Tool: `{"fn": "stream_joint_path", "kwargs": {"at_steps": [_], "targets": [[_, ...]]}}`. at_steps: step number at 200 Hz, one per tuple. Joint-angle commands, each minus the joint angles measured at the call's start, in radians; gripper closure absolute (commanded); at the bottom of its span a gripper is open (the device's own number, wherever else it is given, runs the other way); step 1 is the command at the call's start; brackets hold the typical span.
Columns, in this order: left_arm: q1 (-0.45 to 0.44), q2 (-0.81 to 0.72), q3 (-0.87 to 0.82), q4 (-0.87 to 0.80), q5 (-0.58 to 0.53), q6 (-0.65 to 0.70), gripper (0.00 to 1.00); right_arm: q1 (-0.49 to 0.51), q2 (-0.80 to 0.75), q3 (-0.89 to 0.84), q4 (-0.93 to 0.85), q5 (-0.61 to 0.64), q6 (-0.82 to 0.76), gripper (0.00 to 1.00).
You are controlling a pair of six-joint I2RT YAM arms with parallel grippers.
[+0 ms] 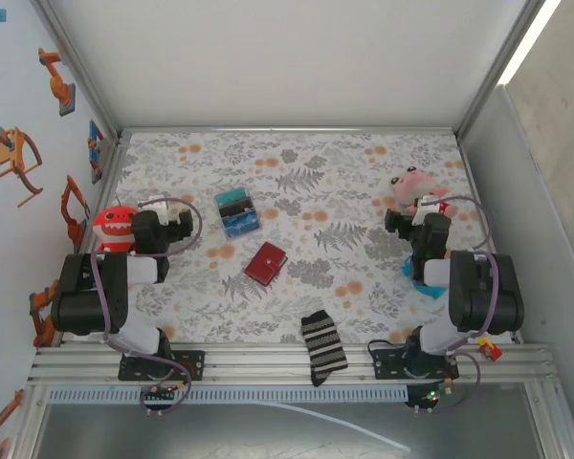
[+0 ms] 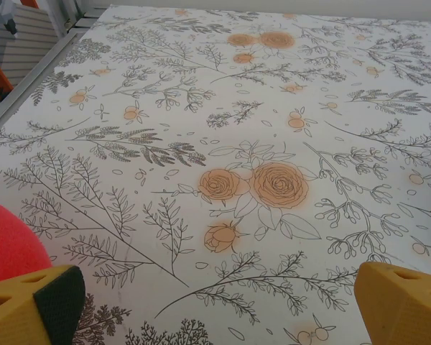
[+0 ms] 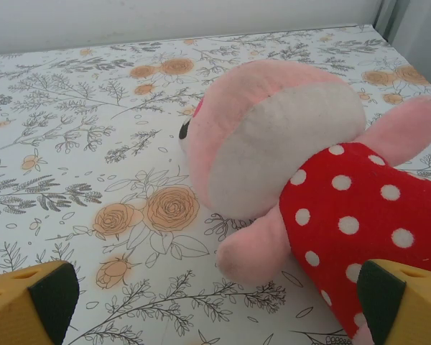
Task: Take the credit cards out of the card holder
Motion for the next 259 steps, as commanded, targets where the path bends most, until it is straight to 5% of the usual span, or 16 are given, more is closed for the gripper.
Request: {"fn": "stream_joint_path", "kwargs": {"at_steps": [1,259], "targets": [[-0.001,-0.007,0.009,0.000,0.006,-0.011,0.03,0.002,0.006,0.009,0.001,-0.012,-0.009,0.01],[0.000,-0.018,0.009,-0.010,0.015,-0.009,0.03,0.002,0.004,0.010,-0.002,-0.013,-0.007,0.01]]}}
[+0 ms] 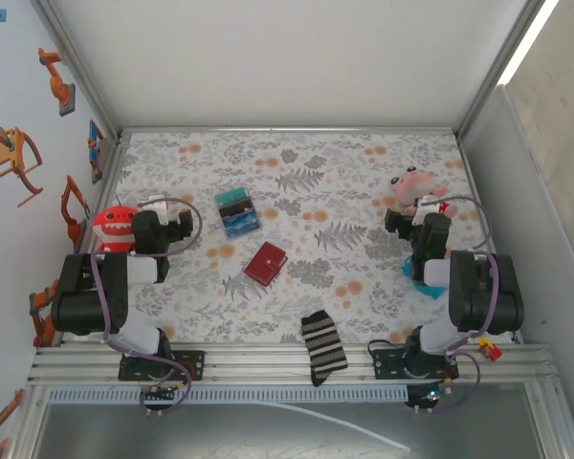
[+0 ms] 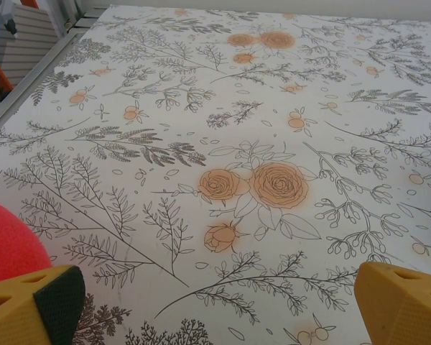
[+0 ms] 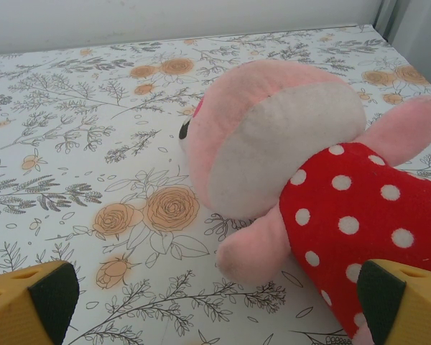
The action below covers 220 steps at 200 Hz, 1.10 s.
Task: Take the credit cards out of the card holder
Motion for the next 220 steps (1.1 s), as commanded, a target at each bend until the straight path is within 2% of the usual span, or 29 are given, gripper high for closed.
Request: {"fn": "stream_joint_path", "kwargs": {"at_steps": [1,66,104,139,173,200,220], "targets": [[0.000,-0.018,0.011,-0.013,0.014,-0.010,0.03,0.002,0.004,0.011,-0.002,-0.012,-0.007,0.01],[-0.002,-0.125,0.019,-0.111,-0.010,-0.014,0.03,0.002,-0.049,0.004,-0.030,0.013,-0.001,0.01],[-0.008,-0.272,0.073,-0.305,-0.066,-0.056,0.03,0.003,-0.145,0.023,-0.145,0.060,0.012,0.01],[-0.021,-0.379,0.129,-0.459,-0.001,-0.156,0.03,0.005,-0.241,0.064,-0.308,0.140,0.053,0.01],[-0.118,-0.438,0.173,-0.617,0.035,-0.188,0.03,0.030,-0.315,0.149,-0.538,0.219,0.101,0.01],[-0.201,-0.485,0.162,-0.688,0.150,-0.245,0.03,0.081,-0.389,0.188,-0.693,0.311,0.156,0.01],[-0.282,-0.542,0.137,-0.755,0.142,-0.287,0.03,0.129,-0.432,0.234,-0.845,0.368,0.205,0.01]]}}
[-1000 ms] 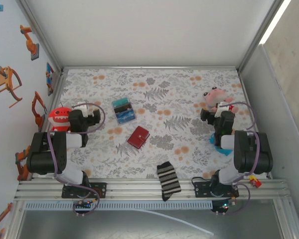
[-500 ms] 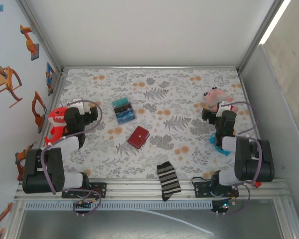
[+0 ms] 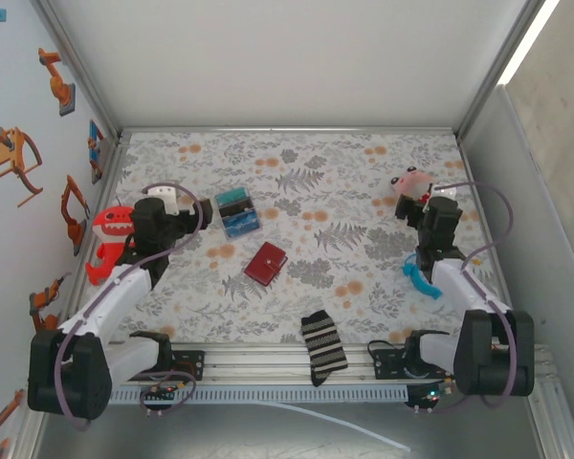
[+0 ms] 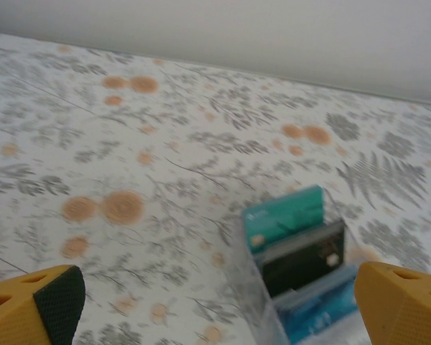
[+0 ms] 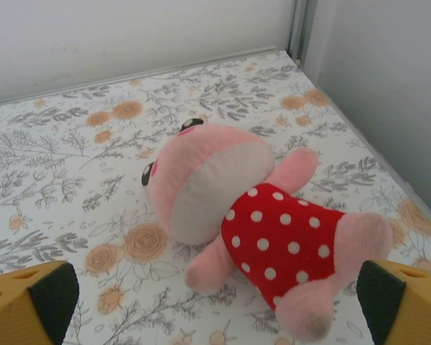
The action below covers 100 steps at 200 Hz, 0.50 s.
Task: Take the credit cards out of the card holder
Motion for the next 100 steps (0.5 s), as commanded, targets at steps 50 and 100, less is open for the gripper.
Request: {"fn": "stream_joint_path", "kwargs": {"at_steps": [50,100], "targets": [[-0.281,-0.086,-0.026,-0.275,-0.006,-0.169,0.03,0.219,-0.085,0.184,-0.569,0.222,0.220,0.00],[-0.486,0.081,0.027,-0.303,-0.022,-0.148,0.03,0.310,-0.058,0.255,-0.741,0.227,0.340,0.01]]}}
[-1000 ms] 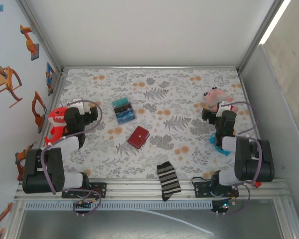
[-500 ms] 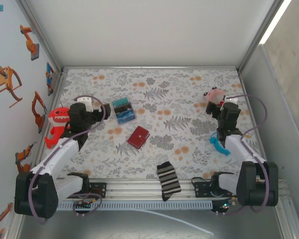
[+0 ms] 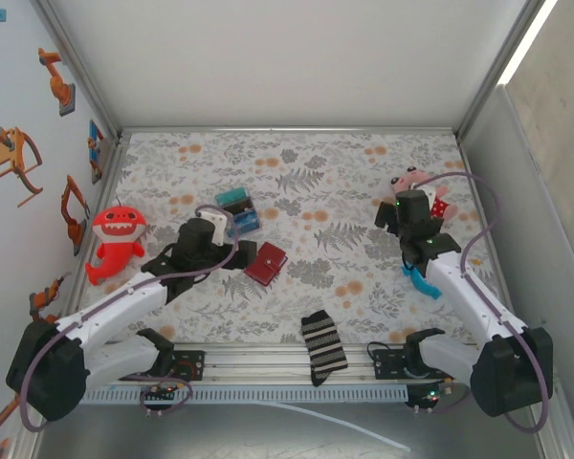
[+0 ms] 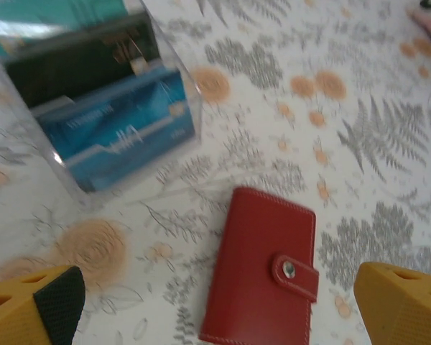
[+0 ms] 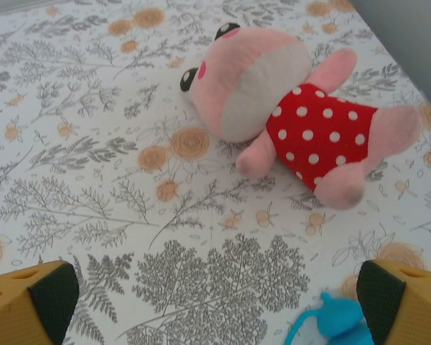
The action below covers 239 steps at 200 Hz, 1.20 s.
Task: Take the credit cards out of the card holder
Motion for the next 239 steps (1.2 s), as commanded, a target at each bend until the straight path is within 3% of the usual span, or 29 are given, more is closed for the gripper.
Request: {"fn": "stream_joint_path", "kwargs": {"at_steps": [1,42,103,188,239], "targets": [[-0.065,0.068,0.044,-0.063,-0.006,0.002,0.03,0.029,0.011,0.041,-0.136,0.034,0.095,0.01],[-0.146,0.213,0.150,-0.165,-0.004,0.073,0.03,0.050,0.016,0.032,-0.148,0.025,0.149,0.00],[-0.170,0.368,0.256,-0.270,-0.015,0.150,0.03,0.071,0.002,0.051,-0.199,0.039,0.172,0.01],[-0.207,0.459,0.300,-0.284,-0.025,0.161,0.03,0.079,-0.033,0.023,-0.228,0.051,0.200,0.01],[-0.206,0.477,0.305,-0.285,-0.102,0.133,0.03,0.078,-0.029,0.014,-0.221,0.049,0.200,0.01]]}}
